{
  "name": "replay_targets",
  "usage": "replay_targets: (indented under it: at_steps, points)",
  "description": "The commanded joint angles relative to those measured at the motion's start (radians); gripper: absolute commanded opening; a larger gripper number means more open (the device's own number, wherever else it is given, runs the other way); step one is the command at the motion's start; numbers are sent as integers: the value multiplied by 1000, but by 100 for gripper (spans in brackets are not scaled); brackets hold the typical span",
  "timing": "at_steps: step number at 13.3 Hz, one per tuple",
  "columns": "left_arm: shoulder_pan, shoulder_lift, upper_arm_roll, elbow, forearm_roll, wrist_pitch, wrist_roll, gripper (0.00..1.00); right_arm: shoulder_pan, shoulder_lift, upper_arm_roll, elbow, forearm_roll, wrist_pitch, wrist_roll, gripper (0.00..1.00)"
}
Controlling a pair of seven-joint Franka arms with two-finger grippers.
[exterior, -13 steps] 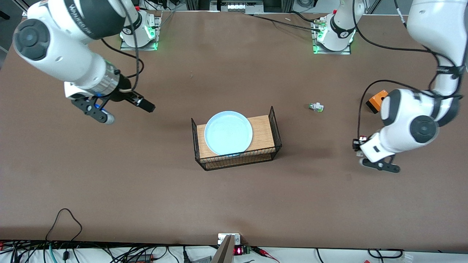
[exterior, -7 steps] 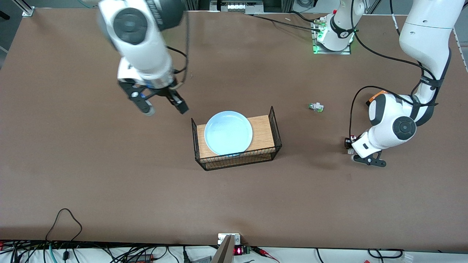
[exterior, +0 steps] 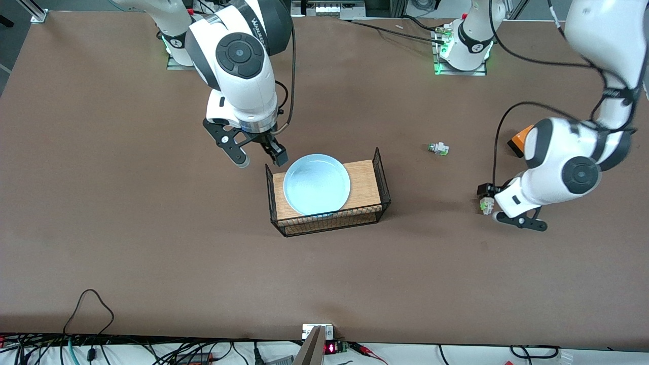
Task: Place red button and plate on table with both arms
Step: 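Place the button with the left gripper while the right gripper reaches the plate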
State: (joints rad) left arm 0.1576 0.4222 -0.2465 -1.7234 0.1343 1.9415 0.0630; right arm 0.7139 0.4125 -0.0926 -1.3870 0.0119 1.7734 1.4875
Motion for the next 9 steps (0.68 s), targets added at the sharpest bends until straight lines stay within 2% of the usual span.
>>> replay_targets:
  at_steps: [1, 3, 5, 8, 9]
  points:
    - [0, -5, -33, 189, -12, -252, -32, 100, 9, 9, -9, 8, 66, 93, 95, 100]
    - [0, -19, -59, 289, -6, -396, -58, 100, 13, 31, -7, 3, 63, 138, 135, 100]
    - [0, -54, -86, 330, 2, -453, -75, 100, 13, 57, 2, -4, 57, 153, 135, 100]
    - [-6, -152, -68, 312, -13, -444, -74, 100, 13, 60, 16, -93, 49, 231, 120, 100]
    - [-16, -183, -39, 292, -15, -443, -74, 100, 19, 77, 16, -101, 39, 239, 116, 100]
